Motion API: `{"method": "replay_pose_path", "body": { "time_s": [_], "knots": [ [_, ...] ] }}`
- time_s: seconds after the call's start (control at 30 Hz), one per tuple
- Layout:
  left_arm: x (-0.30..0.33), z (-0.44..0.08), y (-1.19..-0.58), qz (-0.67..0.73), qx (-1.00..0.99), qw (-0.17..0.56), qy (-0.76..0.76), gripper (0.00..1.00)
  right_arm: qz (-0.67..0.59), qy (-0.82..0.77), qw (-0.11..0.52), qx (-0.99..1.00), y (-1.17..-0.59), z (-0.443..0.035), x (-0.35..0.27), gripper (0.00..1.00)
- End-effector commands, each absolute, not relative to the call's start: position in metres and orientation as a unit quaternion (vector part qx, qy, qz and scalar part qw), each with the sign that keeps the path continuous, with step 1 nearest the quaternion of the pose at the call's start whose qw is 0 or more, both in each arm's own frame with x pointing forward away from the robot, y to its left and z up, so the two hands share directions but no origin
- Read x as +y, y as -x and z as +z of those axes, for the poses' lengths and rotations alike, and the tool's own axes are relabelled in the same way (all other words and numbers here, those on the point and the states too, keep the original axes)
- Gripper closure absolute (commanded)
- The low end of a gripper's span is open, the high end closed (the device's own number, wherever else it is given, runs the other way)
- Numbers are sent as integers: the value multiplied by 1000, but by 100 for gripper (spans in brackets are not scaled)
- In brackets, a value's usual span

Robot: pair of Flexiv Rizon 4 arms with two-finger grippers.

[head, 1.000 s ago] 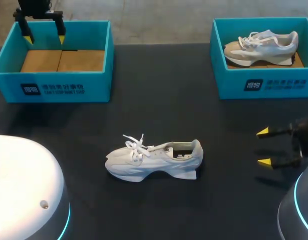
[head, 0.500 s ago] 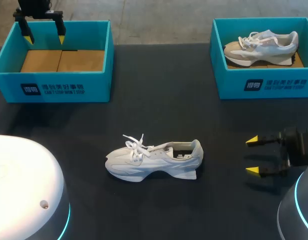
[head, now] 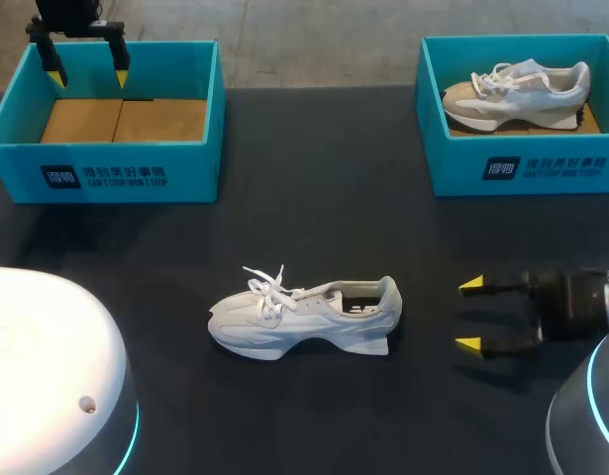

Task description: Take the shoe out of the shoebox, open the shoe tongue, remove and reinsert the insole, then place the shoe into the shoebox

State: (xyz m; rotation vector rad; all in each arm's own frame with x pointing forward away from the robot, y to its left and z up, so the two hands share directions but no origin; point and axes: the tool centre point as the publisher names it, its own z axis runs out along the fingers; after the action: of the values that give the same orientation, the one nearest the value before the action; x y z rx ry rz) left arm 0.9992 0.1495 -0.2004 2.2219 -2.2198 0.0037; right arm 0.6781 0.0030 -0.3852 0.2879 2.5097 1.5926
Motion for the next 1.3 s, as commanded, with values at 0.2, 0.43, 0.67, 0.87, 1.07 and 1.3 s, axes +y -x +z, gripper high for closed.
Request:
{"method": "replay_pose_path", "body": {
  "time_s": [0.2, 0.43, 0.67, 0.87, 1.07, 1.3],
  "knots": [
    [150, -200, -1000, 1, -707, 0, -707, 0, 538, -103, 71, 834, -689, -391, 31, 0],
    [150, -200, -1000, 1, -707, 0, -707, 0, 546, -110, 67, 828, -692, -394, 44, 0],
    [150, -200, -1000, 1, -707, 0, -707, 0, 552, -111, 55, 825, -693, -398, 62, 0],
    [150, -200, -1000, 1, -707, 0, -707, 0, 553, -111, 48, 824, -694, -399, 77, 0],
    [150, -200, -1000, 1, -707, 0, -707, 0, 556, -114, 48, 822, -693, -400, 86, 0],
    [150, -200, -1000, 1, -707, 0, -707, 0, 558, -116, 46, 820, -692, -404, 96, 0]
  ]
}}
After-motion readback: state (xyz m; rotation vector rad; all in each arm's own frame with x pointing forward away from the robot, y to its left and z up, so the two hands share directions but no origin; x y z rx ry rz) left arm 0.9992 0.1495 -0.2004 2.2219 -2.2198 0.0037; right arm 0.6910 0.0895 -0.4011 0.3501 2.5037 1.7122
